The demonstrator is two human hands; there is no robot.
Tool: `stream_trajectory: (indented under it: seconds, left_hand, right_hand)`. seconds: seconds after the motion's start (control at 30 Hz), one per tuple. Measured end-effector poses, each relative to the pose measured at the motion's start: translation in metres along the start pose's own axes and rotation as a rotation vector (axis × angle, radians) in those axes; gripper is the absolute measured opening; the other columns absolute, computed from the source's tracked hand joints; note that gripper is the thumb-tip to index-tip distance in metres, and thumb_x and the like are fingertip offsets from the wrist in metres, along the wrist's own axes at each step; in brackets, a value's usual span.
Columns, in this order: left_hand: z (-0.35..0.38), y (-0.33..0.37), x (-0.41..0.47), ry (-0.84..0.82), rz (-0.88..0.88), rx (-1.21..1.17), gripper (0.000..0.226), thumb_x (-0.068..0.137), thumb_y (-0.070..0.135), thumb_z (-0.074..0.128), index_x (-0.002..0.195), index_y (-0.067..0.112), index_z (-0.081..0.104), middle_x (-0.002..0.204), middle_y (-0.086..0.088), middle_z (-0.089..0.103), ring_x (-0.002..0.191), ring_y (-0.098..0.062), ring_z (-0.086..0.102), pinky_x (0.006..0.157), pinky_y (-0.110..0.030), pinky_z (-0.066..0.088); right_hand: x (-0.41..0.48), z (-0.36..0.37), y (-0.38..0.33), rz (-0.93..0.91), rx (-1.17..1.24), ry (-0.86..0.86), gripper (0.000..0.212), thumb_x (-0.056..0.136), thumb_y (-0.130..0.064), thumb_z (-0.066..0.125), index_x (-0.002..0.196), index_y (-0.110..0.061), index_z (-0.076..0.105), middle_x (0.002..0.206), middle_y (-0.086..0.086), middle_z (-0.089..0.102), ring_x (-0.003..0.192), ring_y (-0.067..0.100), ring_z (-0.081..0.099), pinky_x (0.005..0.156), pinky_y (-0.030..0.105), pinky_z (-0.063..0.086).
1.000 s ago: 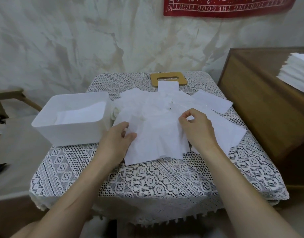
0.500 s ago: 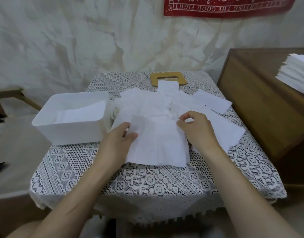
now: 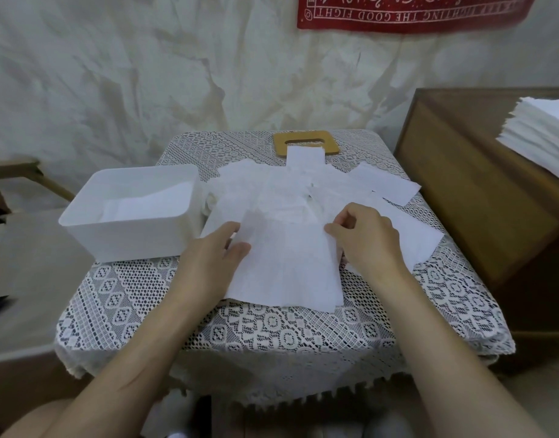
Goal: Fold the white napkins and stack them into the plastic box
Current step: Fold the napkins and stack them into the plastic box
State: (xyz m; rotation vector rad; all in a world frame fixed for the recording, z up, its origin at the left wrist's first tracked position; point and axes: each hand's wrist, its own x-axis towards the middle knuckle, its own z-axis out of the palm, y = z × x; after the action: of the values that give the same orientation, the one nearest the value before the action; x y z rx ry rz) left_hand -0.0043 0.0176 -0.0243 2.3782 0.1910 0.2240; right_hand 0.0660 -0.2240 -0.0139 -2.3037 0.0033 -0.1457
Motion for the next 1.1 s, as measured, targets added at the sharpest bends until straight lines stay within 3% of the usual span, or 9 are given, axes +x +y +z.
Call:
stream_trajectory:
  seconds: [0.1, 0.27, 0.43, 0.6, 0.73, 0.77, 0.87, 0.97, 1.1]
  left_hand:
    - [-0.001, 0.003, -0.002, -0.004, 0.005, -0.021, 0.025, 0.102, 0.038, 0.058, 0.126, 0.032, 0.062, 0.105, 0.005, 0.073, 0.098, -0.019, 0.068, 0.086, -0.042, 0.057]
    - [-0.002, 0.005, -0.003, -0.005, 0.009, -0.032, 0.031, 0.099, 0.042, 0.064, 0.128, 0.030, 0.063, 0.112, 0.005, 0.072, 0.101, -0.016, 0.067, 0.084, -0.037, 0.056]
    - [-0.002, 0.005, -0.003, 0.000, 0.024, 0.012, 0.038, 0.097, 0.044, 0.065, 0.132, 0.027, 0.062, 0.116, 0.004, 0.070, 0.109, -0.015, 0.062, 0.080, -0.033, 0.047]
    - [-0.001, 0.003, -0.001, -0.001, -0.032, -0.046, 0.034, 0.093, 0.055, 0.066, 0.118, 0.032, 0.065, 0.101, 0.009, 0.071, 0.092, -0.013, 0.068, 0.076, -0.035, 0.053]
    - [0.003, 0.004, 0.001, -0.021, -0.013, -0.239, 0.031, 0.092, 0.045, 0.066, 0.086, 0.015, 0.062, 0.074, 0.005, 0.065, 0.067, -0.017, 0.060, 0.066, -0.037, 0.047]
    - [0.004, 0.005, 0.000, -0.041, -0.030, -0.328, 0.031, 0.091, 0.044, 0.066, 0.087, 0.014, 0.062, 0.078, -0.001, 0.066, 0.071, -0.016, 0.059, 0.070, -0.036, 0.046]
    - [0.005, 0.014, 0.000, -0.099, -0.208, -0.649, 0.040, 0.095, 0.038, 0.069, 0.129, 0.016, 0.065, 0.124, -0.002, 0.072, 0.114, -0.021, 0.069, 0.104, -0.048, 0.052]
    - [0.005, 0.025, -0.002, -0.184, -0.256, -0.974, 0.022, 0.103, 0.019, 0.058, 0.120, 0.009, 0.068, 0.117, -0.007, 0.077, 0.117, -0.031, 0.070, 0.101, -0.045, 0.055]
    - [0.007, 0.026, -0.002, -0.227, -0.230, -1.205, 0.038, 0.104, 0.022, 0.054, 0.139, 0.007, 0.060, 0.135, -0.013, 0.068, 0.130, -0.032, 0.062, 0.113, -0.052, 0.045]
  right_hand:
    - [0.001, -0.003, -0.002, -0.021, 0.036, -0.037, 0.019, 0.093, -0.033, 0.069, 0.079, -0.023, 0.061, 0.073, -0.010, 0.061, 0.070, 0.016, 0.058, 0.062, 0.030, 0.039]
    - [0.009, 0.001, -0.002, -0.002, 0.169, -0.070, 0.019, 0.093, -0.032, 0.069, 0.079, -0.022, 0.061, 0.072, -0.008, 0.059, 0.068, 0.013, 0.054, 0.064, 0.031, 0.038]
    - [0.014, 0.007, -0.001, -0.020, -0.009, -0.063, 0.015, 0.095, -0.033, 0.065, 0.084, -0.023, 0.061, 0.080, -0.005, 0.065, 0.081, 0.024, 0.062, 0.070, 0.034, 0.045]
    - [0.009, 0.003, -0.003, -0.060, -0.051, -0.005, 0.010, 0.097, -0.033, 0.063, 0.094, -0.024, 0.059, 0.084, -0.007, 0.064, 0.084, 0.025, 0.063, 0.079, 0.040, 0.052]
    - [-0.002, -0.002, -0.009, -0.059, -0.016, -0.076, 0.010, 0.096, -0.034, 0.063, 0.091, -0.025, 0.063, 0.080, -0.006, 0.064, 0.079, 0.020, 0.063, 0.070, 0.033, 0.049]
    - [-0.007, -0.001, -0.010, -0.055, -0.010, -0.105, 0.010, 0.095, -0.035, 0.064, 0.090, -0.026, 0.064, 0.079, -0.007, 0.065, 0.079, 0.018, 0.063, 0.067, 0.031, 0.046]
    - [-0.018, 0.003, -0.015, -0.058, 0.081, -0.180, 0.012, 0.093, -0.037, 0.065, 0.087, -0.028, 0.067, 0.081, -0.006, 0.069, 0.073, 0.018, 0.067, 0.066, 0.032, 0.053]
    - [-0.025, 0.008, -0.020, -0.024, 0.285, -0.255, 0.016, 0.094, -0.037, 0.066, 0.088, -0.024, 0.072, 0.080, -0.002, 0.074, 0.063, 0.015, 0.070, 0.063, 0.034, 0.061]
    - [-0.028, 0.010, -0.029, 0.038, 0.503, -0.369, 0.027, 0.096, -0.041, 0.066, 0.097, -0.016, 0.075, 0.092, 0.006, 0.076, 0.075, 0.019, 0.074, 0.073, 0.035, 0.063]
